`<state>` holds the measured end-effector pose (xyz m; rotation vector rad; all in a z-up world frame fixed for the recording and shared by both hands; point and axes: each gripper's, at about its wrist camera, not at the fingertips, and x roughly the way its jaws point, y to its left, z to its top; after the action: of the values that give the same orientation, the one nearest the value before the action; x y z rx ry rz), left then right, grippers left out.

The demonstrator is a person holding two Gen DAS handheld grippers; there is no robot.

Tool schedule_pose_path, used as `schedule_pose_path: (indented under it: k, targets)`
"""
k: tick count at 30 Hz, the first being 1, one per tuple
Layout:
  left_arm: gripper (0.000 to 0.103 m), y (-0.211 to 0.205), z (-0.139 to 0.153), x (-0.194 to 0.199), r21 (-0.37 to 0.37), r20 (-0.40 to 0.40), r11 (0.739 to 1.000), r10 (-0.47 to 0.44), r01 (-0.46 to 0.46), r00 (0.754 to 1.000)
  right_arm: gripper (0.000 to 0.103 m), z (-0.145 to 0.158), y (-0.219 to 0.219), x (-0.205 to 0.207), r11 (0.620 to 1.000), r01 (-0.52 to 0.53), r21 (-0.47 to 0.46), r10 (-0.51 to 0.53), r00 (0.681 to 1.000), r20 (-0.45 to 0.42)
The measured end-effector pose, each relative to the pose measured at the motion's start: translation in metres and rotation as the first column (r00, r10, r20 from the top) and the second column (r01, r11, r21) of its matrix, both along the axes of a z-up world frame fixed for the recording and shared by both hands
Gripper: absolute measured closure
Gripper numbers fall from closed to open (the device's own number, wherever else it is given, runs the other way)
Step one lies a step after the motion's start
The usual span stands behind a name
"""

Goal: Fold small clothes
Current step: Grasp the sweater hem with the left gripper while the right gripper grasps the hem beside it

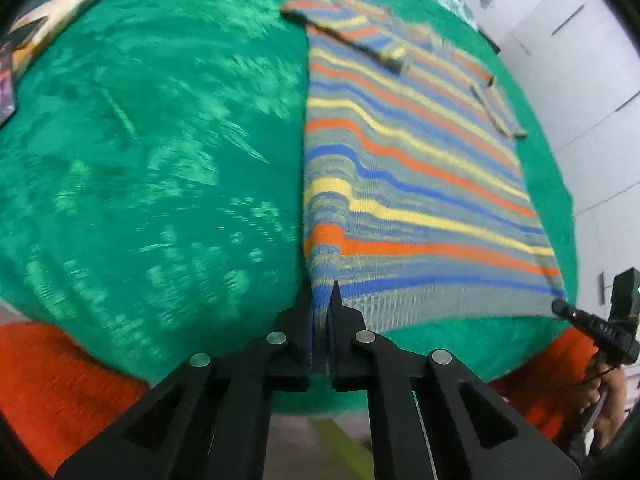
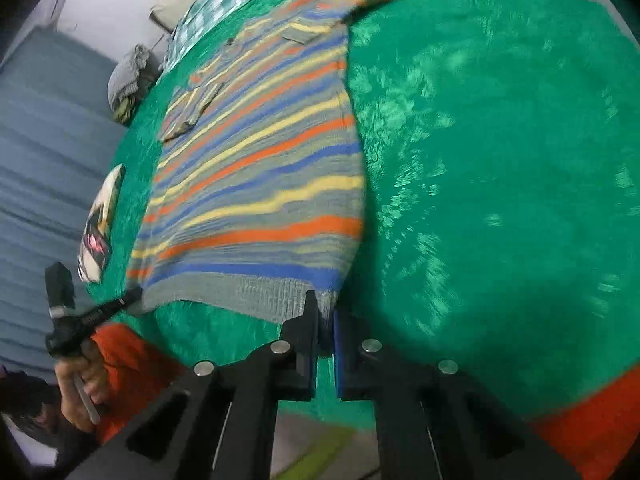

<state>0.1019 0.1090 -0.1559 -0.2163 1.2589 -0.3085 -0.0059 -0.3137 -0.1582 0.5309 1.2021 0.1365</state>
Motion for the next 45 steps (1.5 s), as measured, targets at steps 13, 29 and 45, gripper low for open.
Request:
schedule_pose_path:
  k: [13,29,45]
  targets:
    - [0.1,-0.027,-0.03,-0.009,0.25,-0.045,0.966,-0.061,0.07,0.997,0.098,-0.035,0.023,-0.006,0.992,-0.05,-0.118,0.03,0.986,-0.164]
    - [0.099,-0.039,-0.05,-0.011,0.261,-0.031,0.964,-0.038,0.045,0.999,0.098,-0.051,0.021,-0.005,0.993,-0.03,-0.111,0.009,0.983,-0.183]
    - [0.075,-0.047,-0.047,-0.018,0.336,-0.099,0.94,-0.023,0.055,0.995,0.086,-0.045,0.02,-0.016,0.995,0.0,-0.104,-0.027,0.965,-0.26]
